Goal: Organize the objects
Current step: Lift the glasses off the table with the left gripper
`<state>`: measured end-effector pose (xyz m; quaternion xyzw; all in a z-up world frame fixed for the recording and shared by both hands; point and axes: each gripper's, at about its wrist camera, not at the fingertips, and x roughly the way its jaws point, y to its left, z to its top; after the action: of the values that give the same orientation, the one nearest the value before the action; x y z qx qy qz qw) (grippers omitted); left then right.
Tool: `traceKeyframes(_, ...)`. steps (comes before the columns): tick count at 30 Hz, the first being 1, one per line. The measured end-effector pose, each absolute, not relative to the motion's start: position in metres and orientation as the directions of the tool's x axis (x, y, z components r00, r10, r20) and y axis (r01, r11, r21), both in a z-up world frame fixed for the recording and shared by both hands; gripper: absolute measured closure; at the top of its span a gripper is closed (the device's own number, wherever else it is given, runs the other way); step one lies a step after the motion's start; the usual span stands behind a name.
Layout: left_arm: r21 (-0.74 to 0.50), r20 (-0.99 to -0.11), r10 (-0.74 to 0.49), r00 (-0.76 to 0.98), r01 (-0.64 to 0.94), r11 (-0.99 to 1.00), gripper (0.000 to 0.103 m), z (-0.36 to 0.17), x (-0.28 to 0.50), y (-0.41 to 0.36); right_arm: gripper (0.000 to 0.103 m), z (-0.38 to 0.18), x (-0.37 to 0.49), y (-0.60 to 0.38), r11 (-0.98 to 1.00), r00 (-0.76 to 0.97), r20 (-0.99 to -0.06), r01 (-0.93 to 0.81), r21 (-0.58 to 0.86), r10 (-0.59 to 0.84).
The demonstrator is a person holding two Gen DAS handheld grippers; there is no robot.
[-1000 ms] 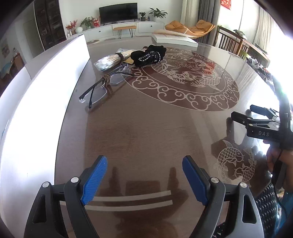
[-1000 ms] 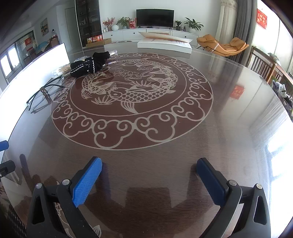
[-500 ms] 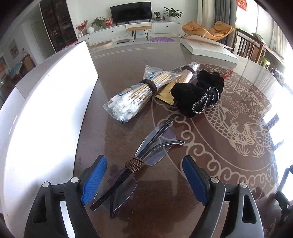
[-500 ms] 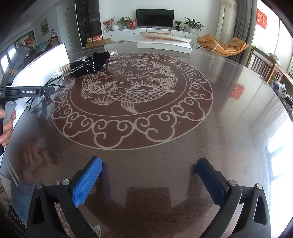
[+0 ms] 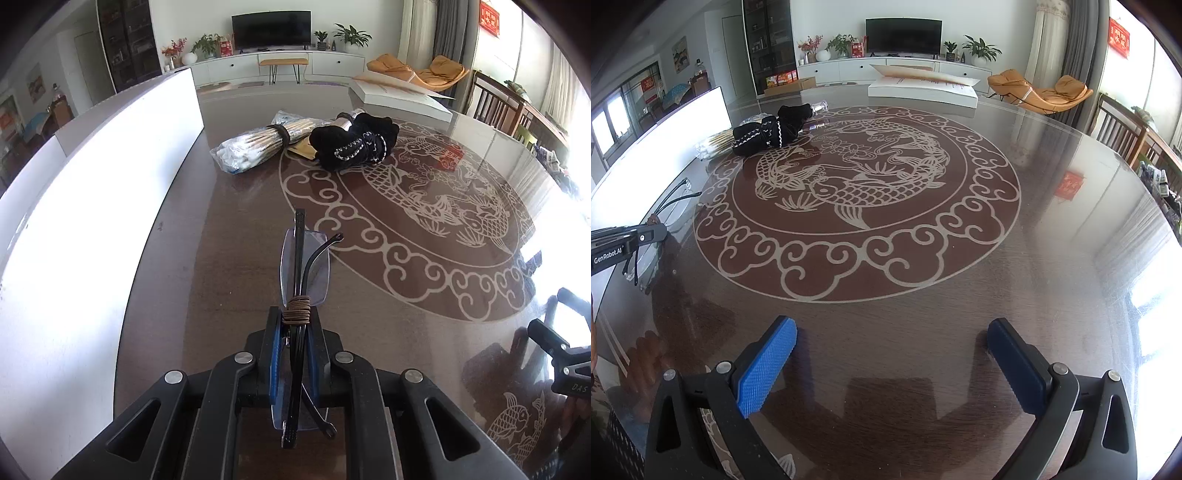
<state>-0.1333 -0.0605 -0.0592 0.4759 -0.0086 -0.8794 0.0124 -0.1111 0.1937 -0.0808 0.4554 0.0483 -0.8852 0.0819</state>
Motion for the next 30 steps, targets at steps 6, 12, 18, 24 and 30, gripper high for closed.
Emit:
traceKeyframes(6,0.054,-0.826,-0.057,-0.561,0.021,-0.998,0.055,-0.062,-0.130,-0.059,0.000,-0.081,-0.111,0.194,-0.982,-0.572,-0.814,0.189,-0.011,-0.101)
traceKeyframes(12,0.016,-0.828,-0.036,-0.559,0.039,-0.999,0.026,-0.068,-0.137,-0.070,0.000,-0.081,-0.111,0.194,-0.982,-0.572,-0.814,0.189,-0.011,-0.101)
traceKeyframes(18,0.002,-0.819,-0.051,-0.571,0.086,-0.996,0.000,-0.074,-0.138,-0.081,0.000,-0.081,-0.111,0.194,-0.982,-0.572,-0.814,0.189,-0.011,-0.101)
traceKeyframes(24,0.007,-0.817,-0.060,-0.574,0.094,-0.996,0.000,-0.075,-0.137,-0.079,0.000,-0.081,-0.111,0.194,-0.982,-0.572,-0.814,0.189,-0.011,-0.101)
traceKeyframes(30,0.006,-0.817,-0.059,-0.574,0.094,-0.996,0.000,-0.075,-0.137,-0.079,0.000,-0.081,-0.111,0.194,-0.982,-0.572,-0.814,0.189,-0.011,-0.101)
